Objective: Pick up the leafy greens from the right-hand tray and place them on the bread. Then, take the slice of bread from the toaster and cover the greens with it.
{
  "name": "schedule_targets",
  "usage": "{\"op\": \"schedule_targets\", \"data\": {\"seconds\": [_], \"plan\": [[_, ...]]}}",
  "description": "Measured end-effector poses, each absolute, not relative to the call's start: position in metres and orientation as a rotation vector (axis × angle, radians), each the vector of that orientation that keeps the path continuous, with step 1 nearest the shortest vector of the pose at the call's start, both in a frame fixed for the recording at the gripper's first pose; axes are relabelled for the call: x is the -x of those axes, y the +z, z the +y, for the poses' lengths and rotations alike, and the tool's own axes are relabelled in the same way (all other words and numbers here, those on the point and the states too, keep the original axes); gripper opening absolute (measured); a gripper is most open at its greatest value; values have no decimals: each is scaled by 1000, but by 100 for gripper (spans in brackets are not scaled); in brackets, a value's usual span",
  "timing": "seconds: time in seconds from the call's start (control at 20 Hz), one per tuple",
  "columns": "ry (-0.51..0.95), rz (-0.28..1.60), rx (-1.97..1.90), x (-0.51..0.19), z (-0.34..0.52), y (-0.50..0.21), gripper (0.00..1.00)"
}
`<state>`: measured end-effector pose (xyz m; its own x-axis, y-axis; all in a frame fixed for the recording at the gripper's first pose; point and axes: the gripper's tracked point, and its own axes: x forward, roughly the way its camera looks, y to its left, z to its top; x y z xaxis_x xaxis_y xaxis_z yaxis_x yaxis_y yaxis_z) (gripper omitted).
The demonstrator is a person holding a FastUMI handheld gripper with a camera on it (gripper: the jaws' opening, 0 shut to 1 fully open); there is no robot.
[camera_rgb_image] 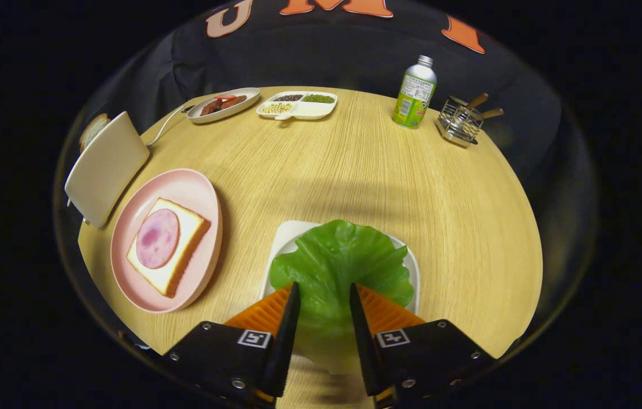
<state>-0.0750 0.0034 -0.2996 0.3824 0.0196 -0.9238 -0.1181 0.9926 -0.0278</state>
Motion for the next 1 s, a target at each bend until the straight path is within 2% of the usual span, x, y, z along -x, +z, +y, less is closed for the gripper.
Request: {"op": "schedule_targets", "data": {"seconds": [0.2,0.25,0.35,1.0], "plan": [[80,1137,63,68,-4,-300,23],[69,1129,30,67,-6,-300,13],[63,1129,-43,67,-7,-300,3],[235,863,-231,35,53,-207,1]]}}
